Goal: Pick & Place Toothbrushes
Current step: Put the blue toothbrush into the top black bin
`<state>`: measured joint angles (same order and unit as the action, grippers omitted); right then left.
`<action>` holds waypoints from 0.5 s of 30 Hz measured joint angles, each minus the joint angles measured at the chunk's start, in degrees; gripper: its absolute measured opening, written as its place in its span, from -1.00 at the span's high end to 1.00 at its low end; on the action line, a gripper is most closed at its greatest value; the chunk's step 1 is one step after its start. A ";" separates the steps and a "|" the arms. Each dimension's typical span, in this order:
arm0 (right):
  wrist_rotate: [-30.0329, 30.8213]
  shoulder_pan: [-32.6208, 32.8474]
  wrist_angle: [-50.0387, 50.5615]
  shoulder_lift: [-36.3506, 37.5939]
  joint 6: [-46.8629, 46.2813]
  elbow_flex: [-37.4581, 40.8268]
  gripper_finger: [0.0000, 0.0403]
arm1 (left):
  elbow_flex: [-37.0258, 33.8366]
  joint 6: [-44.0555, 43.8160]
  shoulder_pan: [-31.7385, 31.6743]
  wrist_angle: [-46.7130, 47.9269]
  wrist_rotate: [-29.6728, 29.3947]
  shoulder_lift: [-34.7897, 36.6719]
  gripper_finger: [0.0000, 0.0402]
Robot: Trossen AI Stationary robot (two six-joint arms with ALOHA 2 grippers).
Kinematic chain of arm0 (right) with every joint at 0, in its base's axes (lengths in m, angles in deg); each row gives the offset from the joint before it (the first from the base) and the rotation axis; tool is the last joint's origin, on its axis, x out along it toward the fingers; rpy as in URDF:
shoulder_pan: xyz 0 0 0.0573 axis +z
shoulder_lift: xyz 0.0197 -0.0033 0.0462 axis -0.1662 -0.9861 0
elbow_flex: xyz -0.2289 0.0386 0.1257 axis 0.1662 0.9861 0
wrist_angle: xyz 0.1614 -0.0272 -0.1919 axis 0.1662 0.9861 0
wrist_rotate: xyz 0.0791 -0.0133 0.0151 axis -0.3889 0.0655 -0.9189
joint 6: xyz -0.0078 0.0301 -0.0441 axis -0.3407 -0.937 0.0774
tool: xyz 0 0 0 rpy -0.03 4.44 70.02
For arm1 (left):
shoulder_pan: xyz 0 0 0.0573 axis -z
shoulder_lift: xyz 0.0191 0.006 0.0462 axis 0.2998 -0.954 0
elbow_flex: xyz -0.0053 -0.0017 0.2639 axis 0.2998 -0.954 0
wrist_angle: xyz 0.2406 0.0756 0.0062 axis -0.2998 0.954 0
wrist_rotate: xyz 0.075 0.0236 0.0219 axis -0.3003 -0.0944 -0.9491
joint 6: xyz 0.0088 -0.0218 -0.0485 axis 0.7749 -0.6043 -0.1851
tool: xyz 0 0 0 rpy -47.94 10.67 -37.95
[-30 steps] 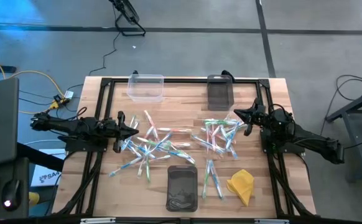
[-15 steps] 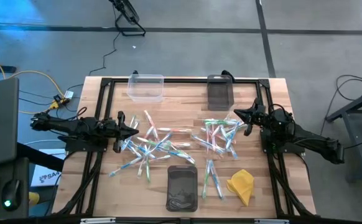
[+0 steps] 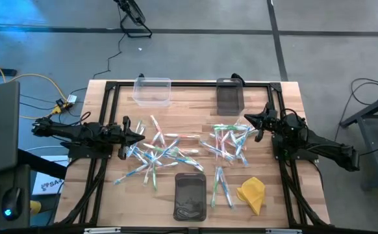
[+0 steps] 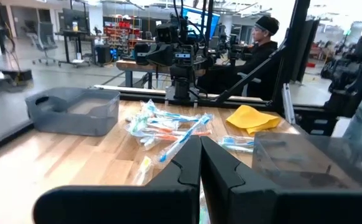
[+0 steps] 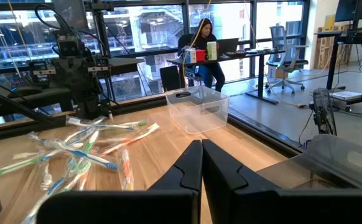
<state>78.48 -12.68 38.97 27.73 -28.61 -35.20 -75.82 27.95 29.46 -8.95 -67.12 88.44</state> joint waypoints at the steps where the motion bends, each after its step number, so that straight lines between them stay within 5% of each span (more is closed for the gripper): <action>1: 0.00 0.00 0.00 0.00 0.00 0.00 0.99 | 0.00 -1.25 0.01 0.04 0.19 -0.02 1.00; 15: 0.00 -0.02 0.00 0.00 0.00 0.00 0.99 | 0.00 -5.42 -0.01 0.08 0.14 0.00 1.00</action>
<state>78.48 -12.70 38.97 27.73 -28.61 -35.20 -75.82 22.53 29.46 -8.87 -66.97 88.44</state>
